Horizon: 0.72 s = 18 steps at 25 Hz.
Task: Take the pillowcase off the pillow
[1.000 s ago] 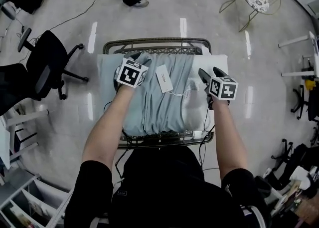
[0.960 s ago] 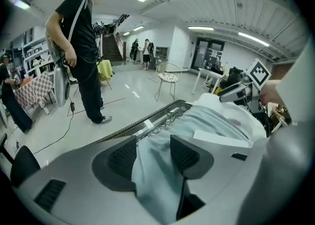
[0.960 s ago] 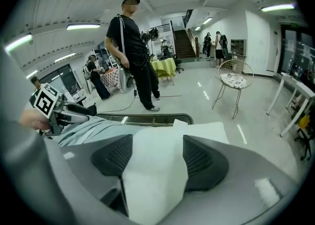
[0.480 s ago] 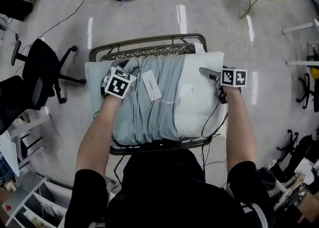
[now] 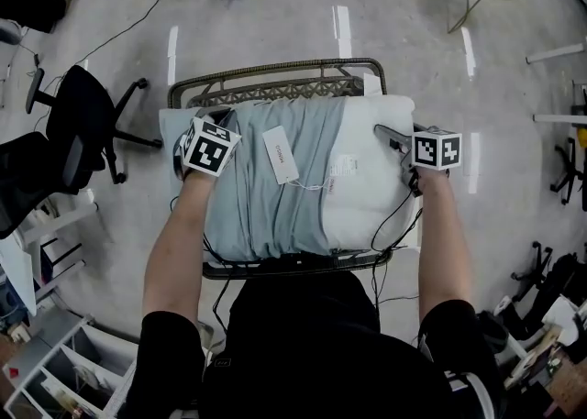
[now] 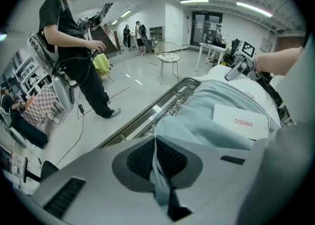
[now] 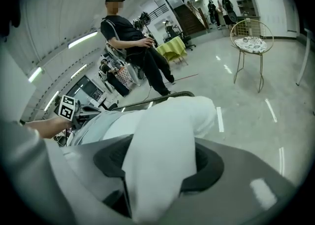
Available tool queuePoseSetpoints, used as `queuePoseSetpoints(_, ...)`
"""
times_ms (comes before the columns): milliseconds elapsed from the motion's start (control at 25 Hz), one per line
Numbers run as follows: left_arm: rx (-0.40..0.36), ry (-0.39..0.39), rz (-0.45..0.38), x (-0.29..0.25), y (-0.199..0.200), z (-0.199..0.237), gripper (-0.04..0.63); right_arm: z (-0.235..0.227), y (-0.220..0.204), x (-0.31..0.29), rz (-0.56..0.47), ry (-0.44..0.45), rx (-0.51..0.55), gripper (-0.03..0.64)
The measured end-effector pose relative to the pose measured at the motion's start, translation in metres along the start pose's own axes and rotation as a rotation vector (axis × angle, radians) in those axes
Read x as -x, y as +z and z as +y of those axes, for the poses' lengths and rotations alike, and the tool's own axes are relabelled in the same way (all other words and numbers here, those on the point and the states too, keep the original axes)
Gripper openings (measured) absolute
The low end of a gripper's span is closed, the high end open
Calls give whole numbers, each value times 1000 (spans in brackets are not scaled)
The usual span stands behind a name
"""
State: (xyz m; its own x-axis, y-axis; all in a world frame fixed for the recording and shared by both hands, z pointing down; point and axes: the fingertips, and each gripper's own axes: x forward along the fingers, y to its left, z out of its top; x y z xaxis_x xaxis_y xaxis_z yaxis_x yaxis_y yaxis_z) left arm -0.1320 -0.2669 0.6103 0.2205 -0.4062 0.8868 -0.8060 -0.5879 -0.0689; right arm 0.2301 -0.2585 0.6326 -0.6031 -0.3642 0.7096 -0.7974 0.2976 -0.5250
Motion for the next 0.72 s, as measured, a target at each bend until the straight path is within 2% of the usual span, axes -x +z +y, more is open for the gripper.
queuePoseSetpoints(120, 5, 17, -15, 16, -6, 11, 8, 10, 3, 15, -26, 48, -8, 249)
queuePoseSetpoints(480, 59, 39, -90, 76, -33, 43, 6, 37, 8, 61, -86, 132, -10, 222)
queuePoseSetpoints(720, 112, 46, -97, 112, -71, 67, 8, 44, 3, 75, -106, 149, -11, 215)
